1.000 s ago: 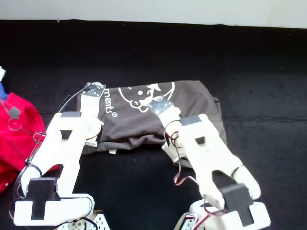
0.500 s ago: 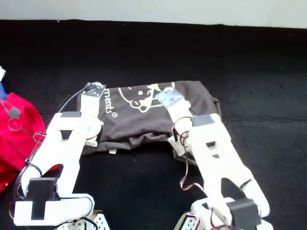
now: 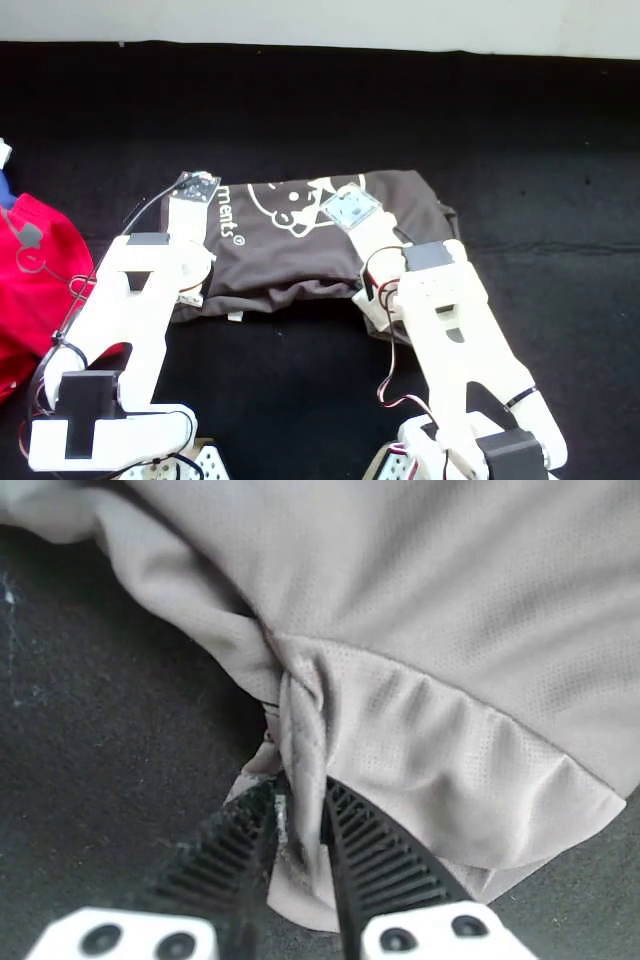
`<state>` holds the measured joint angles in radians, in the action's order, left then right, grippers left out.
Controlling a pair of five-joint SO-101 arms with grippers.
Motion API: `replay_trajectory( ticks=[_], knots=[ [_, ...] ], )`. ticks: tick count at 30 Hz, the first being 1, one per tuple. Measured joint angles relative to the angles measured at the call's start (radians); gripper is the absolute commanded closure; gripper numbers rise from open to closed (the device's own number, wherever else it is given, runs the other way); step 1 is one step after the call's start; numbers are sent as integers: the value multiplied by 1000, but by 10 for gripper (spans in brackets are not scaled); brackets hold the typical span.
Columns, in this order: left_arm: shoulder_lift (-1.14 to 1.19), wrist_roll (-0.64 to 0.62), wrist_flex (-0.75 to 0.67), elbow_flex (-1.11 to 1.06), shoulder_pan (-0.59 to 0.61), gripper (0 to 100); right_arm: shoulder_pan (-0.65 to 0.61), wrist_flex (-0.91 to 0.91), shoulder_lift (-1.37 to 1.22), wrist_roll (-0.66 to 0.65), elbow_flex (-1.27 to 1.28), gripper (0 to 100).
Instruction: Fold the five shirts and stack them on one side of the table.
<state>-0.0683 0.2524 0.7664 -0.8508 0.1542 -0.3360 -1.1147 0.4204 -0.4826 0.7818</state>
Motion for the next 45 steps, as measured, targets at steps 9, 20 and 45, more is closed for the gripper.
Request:
replay_trajectory(
  ticks=[9, 20, 45],
  knots=[
    [0, 0, 0, 0, 0, 990, 0, -2, 0, -6, 0, 993],
    [0, 0, 0, 0, 0, 990, 0, 6, 2, -6, 44, 852],
    [0, 0, 0, 0, 0, 990, -100, 166, 2, 68, 149, 865]
  ],
)
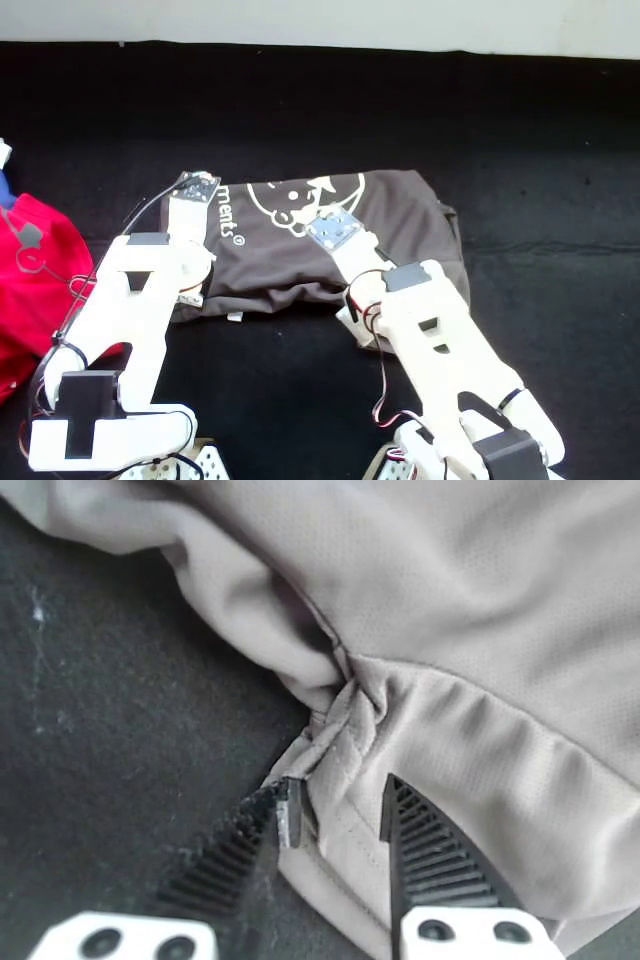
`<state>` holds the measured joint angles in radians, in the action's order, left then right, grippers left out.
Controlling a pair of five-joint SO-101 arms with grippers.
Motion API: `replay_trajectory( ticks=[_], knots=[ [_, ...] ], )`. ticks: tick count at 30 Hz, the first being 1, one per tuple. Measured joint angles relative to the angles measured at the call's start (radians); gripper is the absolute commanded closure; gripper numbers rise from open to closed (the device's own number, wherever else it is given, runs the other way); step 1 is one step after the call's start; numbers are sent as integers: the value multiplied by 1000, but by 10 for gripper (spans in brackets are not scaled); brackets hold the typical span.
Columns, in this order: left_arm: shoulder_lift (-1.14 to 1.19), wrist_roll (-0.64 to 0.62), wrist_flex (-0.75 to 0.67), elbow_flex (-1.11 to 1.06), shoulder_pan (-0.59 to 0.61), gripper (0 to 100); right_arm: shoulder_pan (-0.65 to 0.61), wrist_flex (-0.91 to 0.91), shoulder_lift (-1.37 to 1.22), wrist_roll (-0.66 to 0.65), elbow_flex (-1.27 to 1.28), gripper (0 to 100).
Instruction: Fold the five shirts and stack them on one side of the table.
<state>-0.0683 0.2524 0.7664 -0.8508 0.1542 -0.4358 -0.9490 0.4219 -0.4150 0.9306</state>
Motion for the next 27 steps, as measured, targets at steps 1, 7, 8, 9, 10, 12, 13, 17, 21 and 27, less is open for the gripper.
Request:
replay_trajectory(
  ticks=[1, 7, 8, 9, 10, 12, 13, 17, 21, 27],
  knots=[
    [0, 0, 0, 0, 0, 990, 0, 0, 0, 3, 0, 865],
    [0, 0, 0, 0, 0, 990, 0, 0, 0, 6, 0, 894],
    [0, 0, 0, 0, 0, 990, 0, 0, 0, 6, 0, 930],
    [0, 0, 0, 0, 0, 990, 0, 0, 0, 6, 0, 974],
    [0, 0, 0, 0, 0, 990, 0, 0, 0, 6, 0, 998],
    [0, 0, 0, 0, 0, 990, 0, 0, 0, 6, 0, 985],
    [0, 0, 0, 0, 0, 990, 0, 0, 0, 6, 0, 992],
    [0, 0, 0, 0, 0, 990, 40, 0, 2, 6, 0, 993],
    [-3, 0, 0, 2, 0, 990, 144, -20, 8, 3, -49, 993],
    [-80, 0, 152, 91, 0, 990, 195, -150, 8, -83, -138, 993]
  ],
)
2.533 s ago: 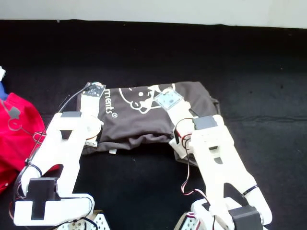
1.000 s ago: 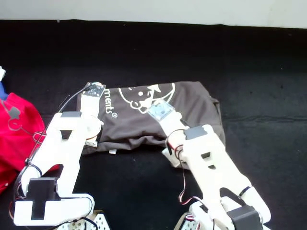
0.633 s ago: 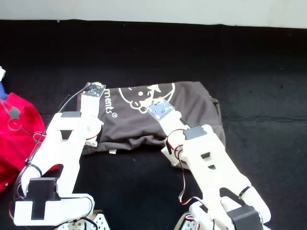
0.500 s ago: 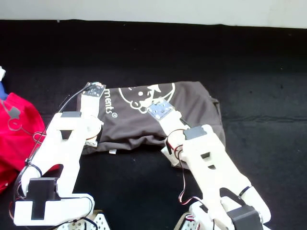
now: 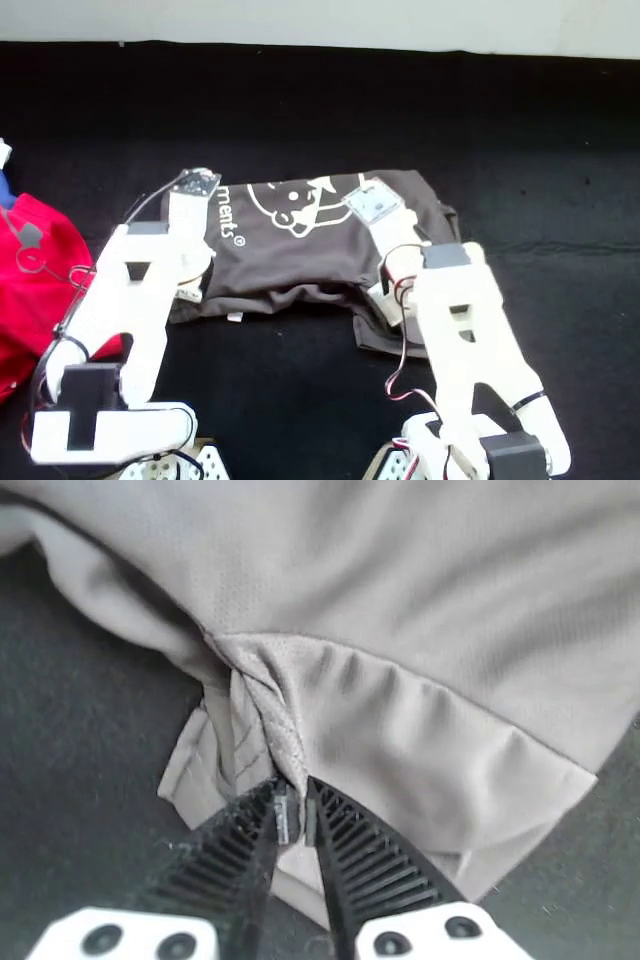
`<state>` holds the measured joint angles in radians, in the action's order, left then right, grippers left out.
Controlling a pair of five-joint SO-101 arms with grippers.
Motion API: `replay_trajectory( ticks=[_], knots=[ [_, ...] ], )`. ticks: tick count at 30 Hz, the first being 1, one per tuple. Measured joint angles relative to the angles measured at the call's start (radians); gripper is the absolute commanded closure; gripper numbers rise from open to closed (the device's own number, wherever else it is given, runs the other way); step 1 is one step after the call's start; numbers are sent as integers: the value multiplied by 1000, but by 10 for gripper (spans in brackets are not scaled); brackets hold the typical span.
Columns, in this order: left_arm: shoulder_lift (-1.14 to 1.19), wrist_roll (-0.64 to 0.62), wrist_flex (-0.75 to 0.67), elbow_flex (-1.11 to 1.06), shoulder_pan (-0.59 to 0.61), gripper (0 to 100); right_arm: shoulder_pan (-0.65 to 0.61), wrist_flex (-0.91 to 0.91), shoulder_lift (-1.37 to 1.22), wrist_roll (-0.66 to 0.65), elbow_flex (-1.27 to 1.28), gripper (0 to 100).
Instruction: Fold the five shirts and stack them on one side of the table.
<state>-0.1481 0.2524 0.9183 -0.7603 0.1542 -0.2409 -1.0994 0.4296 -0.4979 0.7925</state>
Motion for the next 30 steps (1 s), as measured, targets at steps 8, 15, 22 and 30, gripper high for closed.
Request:
replay_trajectory(
  ticks=[8, 15, 22, 30],
  knots=[
    [-112, 0, 218, 51, -8, 990, 3, -173, 0, -49, -68, 993],
    [-43, 0, 219, 48, -8, 990, 3, -216, 2, -141, -35, 993],
    [77, 2, 153, 20, -8, 990, 3, -115, 2, -144, 41, 967],
    [97, 2, 236, 52, 25, 990, 3, -195, 2, -91, -34, 886]
  ],
)
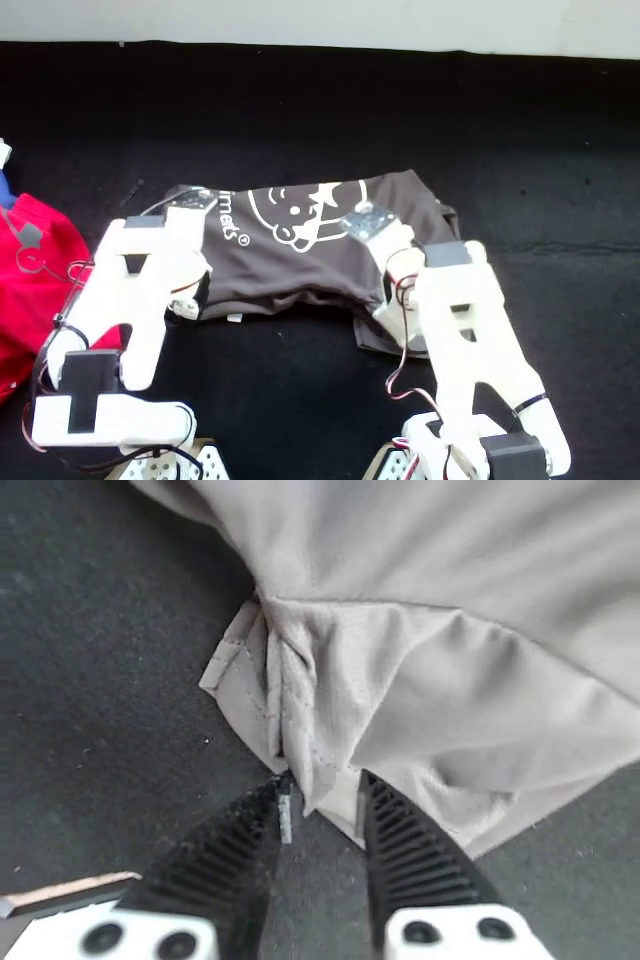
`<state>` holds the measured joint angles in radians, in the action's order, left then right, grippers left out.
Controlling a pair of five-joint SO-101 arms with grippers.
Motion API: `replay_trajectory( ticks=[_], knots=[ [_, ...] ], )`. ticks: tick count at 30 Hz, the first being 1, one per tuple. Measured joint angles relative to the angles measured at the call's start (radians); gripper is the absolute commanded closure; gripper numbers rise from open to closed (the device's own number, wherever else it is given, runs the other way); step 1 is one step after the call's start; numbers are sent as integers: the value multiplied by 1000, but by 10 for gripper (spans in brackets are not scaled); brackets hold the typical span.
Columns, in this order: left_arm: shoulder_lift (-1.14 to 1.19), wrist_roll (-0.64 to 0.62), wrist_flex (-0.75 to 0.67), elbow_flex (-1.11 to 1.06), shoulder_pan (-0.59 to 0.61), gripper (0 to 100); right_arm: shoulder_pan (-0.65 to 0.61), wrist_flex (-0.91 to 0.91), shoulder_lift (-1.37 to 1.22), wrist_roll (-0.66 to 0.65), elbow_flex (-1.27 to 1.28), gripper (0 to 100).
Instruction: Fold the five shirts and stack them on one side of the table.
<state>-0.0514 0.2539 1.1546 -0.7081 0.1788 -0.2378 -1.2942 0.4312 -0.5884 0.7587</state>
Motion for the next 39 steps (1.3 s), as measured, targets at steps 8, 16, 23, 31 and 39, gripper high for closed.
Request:
replay_trajectory(
  ticks=[8, 16, 23, 31, 39],
  knots=[
    [9, 0, 221, 279, 17, 987, 0, -61, 0, 110, -226, 886],
    [17, 0, 160, 307, 17, 858, 0, -61, 0, 183, -250, 886],
    [17, 0, 64, 232, 17, 860, 0, -152, 0, 183, -250, 886],
    [17, 0, -54, 118, 58, 860, 32, -163, 0, 183, -250, 886],
    [17, 26, -103, 63, 97, 869, 44, -141, 0, 183, -250, 886]
  ],
)
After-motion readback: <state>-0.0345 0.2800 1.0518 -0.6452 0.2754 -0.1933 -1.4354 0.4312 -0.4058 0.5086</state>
